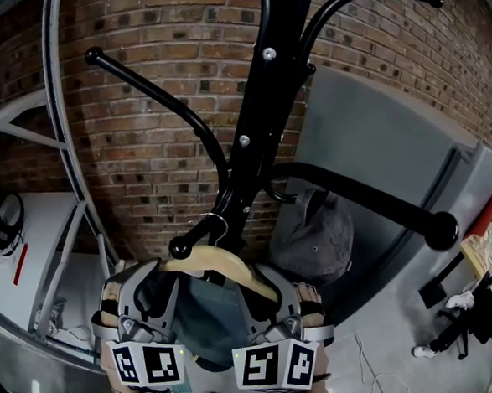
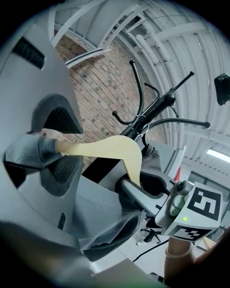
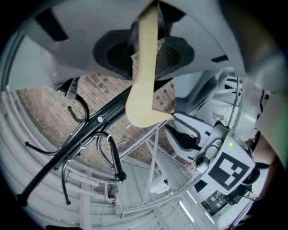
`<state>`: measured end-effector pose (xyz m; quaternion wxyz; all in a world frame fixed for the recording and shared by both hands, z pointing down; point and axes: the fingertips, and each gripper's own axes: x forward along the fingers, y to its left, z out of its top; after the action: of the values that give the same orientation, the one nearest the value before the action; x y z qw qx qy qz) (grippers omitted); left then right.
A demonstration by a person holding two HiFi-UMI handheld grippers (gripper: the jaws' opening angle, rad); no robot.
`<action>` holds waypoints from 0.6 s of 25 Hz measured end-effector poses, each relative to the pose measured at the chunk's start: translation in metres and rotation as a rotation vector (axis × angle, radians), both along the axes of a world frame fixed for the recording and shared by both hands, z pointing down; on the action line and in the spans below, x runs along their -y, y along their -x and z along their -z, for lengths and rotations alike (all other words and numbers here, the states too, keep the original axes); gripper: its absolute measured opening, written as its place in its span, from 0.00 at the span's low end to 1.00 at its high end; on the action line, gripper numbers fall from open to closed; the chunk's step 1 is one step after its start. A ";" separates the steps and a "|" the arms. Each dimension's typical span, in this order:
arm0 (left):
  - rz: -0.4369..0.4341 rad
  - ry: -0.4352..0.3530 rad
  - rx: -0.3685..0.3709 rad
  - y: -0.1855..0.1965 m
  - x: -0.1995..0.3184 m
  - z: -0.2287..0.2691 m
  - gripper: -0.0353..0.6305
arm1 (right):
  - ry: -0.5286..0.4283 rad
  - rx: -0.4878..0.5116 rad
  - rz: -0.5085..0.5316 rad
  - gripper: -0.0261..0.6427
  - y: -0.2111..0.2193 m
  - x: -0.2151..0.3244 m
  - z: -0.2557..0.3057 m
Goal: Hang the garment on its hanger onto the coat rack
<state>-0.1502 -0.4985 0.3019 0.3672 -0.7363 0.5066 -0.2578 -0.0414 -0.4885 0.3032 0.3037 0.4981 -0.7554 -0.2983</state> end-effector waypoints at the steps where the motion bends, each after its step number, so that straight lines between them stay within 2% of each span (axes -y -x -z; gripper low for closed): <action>1: 0.004 -0.004 -0.001 0.000 -0.004 0.000 0.26 | -0.002 0.002 0.003 0.24 0.000 -0.004 -0.001; 9: 0.050 -0.045 0.002 0.001 -0.035 0.006 0.26 | -0.027 0.033 0.020 0.24 -0.007 -0.031 0.005; 15: 0.044 -0.041 -0.018 -0.006 -0.060 0.007 0.26 | -0.063 0.079 -0.010 0.23 -0.019 -0.051 0.008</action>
<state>-0.1443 -0.4389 0.2952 0.3720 -0.7194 0.5312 -0.2486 -0.0228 -0.4375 0.2947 0.2592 0.5227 -0.7545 -0.3005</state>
